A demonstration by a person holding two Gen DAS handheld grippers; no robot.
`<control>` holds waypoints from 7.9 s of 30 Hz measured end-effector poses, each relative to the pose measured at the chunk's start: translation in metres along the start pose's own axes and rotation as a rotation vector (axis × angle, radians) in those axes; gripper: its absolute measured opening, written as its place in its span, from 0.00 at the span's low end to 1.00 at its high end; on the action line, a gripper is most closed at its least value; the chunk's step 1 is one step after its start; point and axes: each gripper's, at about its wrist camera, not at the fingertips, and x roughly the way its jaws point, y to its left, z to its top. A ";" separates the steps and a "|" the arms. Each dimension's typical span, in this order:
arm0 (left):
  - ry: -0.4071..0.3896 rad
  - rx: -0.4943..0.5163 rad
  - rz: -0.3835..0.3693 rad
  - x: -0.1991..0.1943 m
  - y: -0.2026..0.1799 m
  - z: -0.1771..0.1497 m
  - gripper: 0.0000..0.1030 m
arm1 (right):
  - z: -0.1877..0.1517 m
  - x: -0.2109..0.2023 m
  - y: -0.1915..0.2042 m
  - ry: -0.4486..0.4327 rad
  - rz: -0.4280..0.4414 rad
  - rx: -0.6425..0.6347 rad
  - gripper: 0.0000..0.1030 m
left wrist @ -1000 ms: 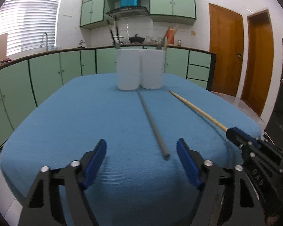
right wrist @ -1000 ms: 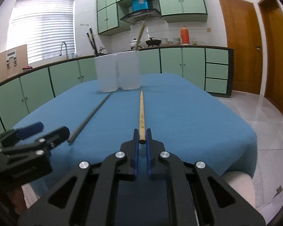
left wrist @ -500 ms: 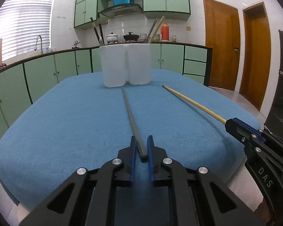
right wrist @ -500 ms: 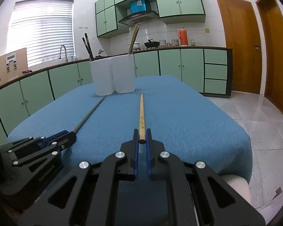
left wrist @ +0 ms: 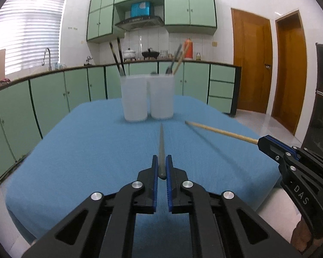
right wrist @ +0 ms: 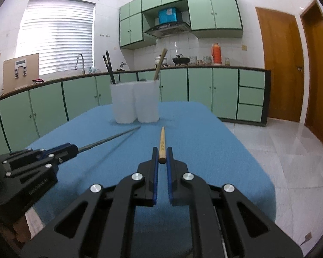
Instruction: Organize utensils
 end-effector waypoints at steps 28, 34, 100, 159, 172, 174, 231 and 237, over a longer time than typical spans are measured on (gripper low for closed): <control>-0.219 0.005 -0.054 -0.036 0.046 0.155 0.07 | 0.194 0.013 -0.004 -0.072 0.181 -0.106 0.06; -0.233 0.003 -0.065 -0.029 0.053 0.171 0.07 | 0.218 0.027 -0.001 -0.079 0.213 -0.102 0.06; -0.267 -0.052 -0.003 0.182 0.092 0.233 0.07 | 0.245 0.226 0.013 0.009 0.180 -0.029 0.06; -0.201 -0.111 0.093 0.076 0.121 0.181 0.86 | 0.193 0.116 -0.028 -0.036 0.092 0.070 0.45; -0.116 -0.109 0.142 0.033 0.114 0.123 0.94 | 0.144 0.074 -0.024 0.027 0.082 0.089 0.82; -0.105 -0.106 0.145 0.025 0.111 0.116 0.94 | 0.137 0.066 -0.021 0.036 0.080 0.089 0.88; -0.020 -0.091 0.102 -0.051 0.079 0.078 0.94 | 0.114 0.006 0.023 0.125 0.083 -0.011 0.95; -0.019 -0.091 0.101 -0.052 0.080 0.078 0.94 | 0.113 0.007 0.024 0.126 0.085 -0.013 0.95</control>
